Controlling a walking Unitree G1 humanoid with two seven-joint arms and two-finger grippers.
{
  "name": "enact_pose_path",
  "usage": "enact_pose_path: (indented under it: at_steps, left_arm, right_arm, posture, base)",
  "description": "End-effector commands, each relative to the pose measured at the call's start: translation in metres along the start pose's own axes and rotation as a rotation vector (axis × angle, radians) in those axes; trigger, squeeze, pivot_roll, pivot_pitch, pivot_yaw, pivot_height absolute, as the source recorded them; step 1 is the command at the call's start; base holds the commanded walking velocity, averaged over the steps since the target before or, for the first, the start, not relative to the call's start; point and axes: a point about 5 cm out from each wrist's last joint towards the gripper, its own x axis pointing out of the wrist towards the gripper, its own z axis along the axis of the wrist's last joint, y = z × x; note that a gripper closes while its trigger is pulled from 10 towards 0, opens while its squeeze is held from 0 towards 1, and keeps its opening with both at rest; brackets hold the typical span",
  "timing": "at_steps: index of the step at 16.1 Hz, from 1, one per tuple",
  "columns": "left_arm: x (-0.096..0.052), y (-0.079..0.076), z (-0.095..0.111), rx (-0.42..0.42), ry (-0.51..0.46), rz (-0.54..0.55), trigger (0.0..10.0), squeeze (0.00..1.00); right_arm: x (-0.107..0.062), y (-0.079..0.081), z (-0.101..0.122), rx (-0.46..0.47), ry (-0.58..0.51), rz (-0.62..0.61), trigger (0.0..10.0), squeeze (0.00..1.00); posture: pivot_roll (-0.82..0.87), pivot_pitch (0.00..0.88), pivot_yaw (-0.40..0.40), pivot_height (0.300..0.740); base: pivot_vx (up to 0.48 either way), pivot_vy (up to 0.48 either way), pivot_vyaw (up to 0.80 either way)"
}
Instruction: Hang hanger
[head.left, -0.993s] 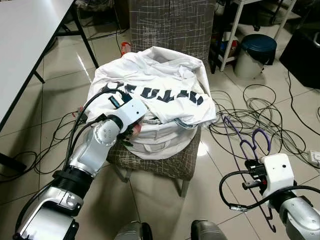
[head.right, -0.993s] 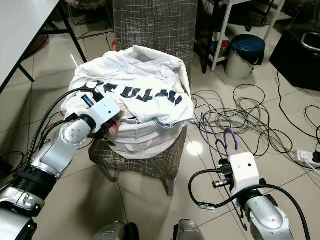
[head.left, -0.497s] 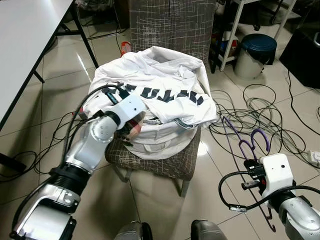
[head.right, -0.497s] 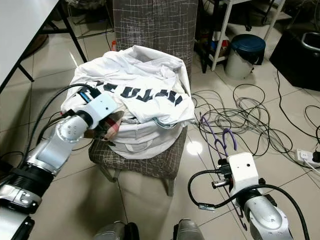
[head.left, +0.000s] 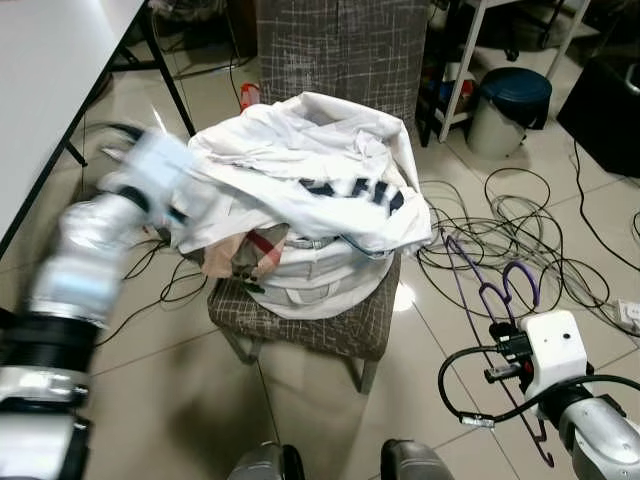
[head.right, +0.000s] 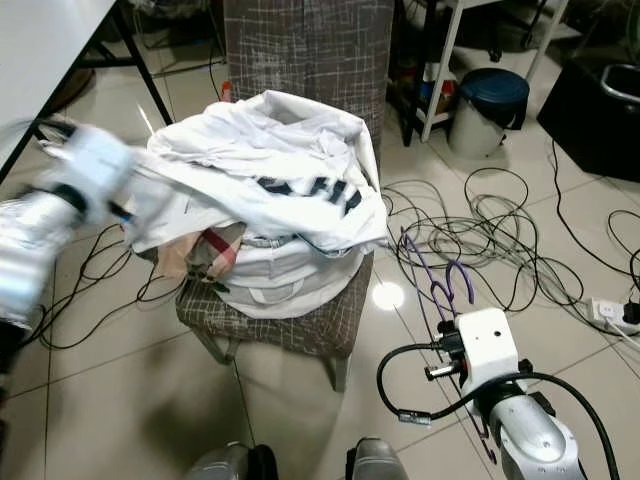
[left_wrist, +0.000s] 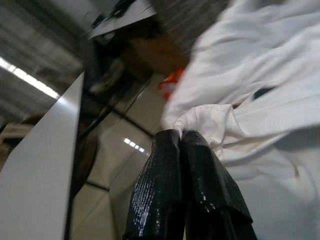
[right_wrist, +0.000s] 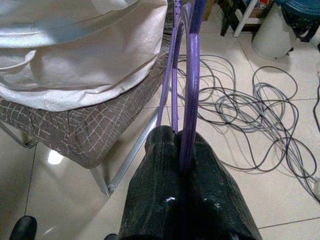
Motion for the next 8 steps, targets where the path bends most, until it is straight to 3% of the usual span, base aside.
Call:
enact_pose_path:
  at_steps: [1, 4, 8]
  left_arm:
    - [-0.005, 0.020, 0.003, -0.007, 0.002, 0.035, 0.0, 0.00]
    - [-0.008, 0.024, 0.000, -0.022, 0.020, 0.016, 0.0, 0.00]
    - [-0.007, 0.002, 0.005, -0.047, -0.002, -0.063, 0.0, 0.00]
  right_arm:
    - [0.002, 0.001, 0.001, 0.004, -0.009, 0.010, 10.0, 0.00]
    - [0.004, 0.002, 0.001, 0.003, -0.010, 0.020, 10.0, 0.00]
    - [0.004, 0.003, 0.001, -0.005, -0.009, 0.023, 10.0, 0.00]
  posture:
    - [-0.16, 0.103, 0.091, 0.740]
    - [-0.15, 0.104, 0.089, 0.740]
    - [-0.15, 0.105, 0.091, 0.740]
  base:
    - [0.000, 0.000, 0.00]
    - [0.000, 0.000, 0.00]
    - [0.000, 0.000, 0.00]
